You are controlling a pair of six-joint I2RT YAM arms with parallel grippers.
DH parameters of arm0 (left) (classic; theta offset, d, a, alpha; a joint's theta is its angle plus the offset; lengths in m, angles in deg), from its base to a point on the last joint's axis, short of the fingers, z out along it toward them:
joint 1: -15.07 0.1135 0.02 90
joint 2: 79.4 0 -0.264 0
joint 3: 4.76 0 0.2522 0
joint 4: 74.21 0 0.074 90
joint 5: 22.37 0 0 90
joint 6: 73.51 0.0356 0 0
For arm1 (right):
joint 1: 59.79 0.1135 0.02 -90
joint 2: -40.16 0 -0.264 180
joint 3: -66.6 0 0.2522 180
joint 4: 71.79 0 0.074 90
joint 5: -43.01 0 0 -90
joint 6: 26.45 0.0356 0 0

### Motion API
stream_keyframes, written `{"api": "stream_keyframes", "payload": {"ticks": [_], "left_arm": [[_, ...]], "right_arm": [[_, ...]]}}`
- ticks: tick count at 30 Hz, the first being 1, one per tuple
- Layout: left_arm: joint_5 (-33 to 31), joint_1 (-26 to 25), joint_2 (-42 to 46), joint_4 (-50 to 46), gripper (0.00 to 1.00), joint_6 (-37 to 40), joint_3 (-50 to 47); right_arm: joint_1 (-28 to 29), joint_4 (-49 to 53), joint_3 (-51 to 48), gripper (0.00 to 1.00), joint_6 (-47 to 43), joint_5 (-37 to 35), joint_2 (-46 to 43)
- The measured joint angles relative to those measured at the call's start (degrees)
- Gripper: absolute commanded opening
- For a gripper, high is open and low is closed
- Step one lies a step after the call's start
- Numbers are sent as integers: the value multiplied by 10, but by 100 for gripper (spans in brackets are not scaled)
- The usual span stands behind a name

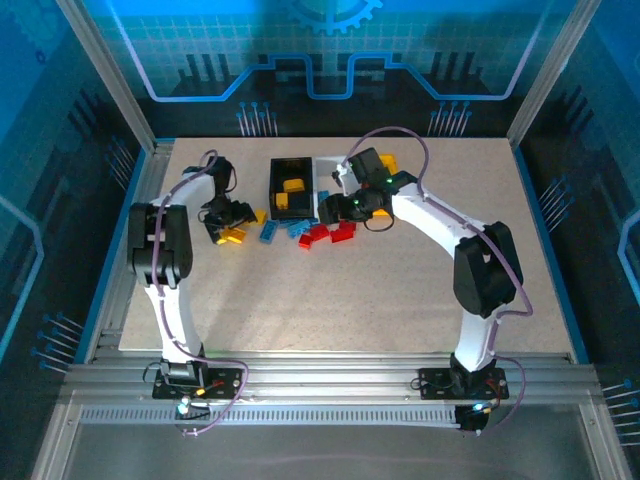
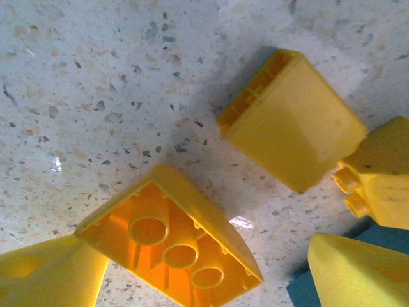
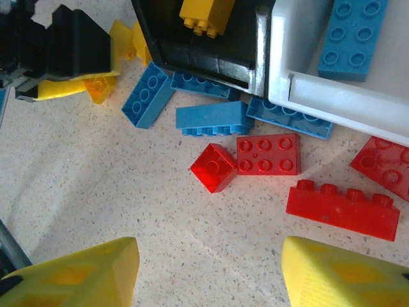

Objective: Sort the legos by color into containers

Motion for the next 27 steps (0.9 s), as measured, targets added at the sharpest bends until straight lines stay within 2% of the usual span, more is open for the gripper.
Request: {"api": "stream_keyframes", "payload": {"ticks": [7,12,16,24,27], "left_arm": [[0,0,-10,1,74,0,0],[-1,0,-10,4,56,0,0],[-5,0,-10,5,53,5,-2],[-11,4,1,18,32,5,-26],[-11,3,17,20,32,6,-44]], "right_arm": [[-7,0,0,62,0,2,1],[-7,1,0,62,3,2,1],[-9,1,0,62,5,2,1],[-9,0,-7,62,8,1,1],[-9,1,-17,62,10,1,1]]}}
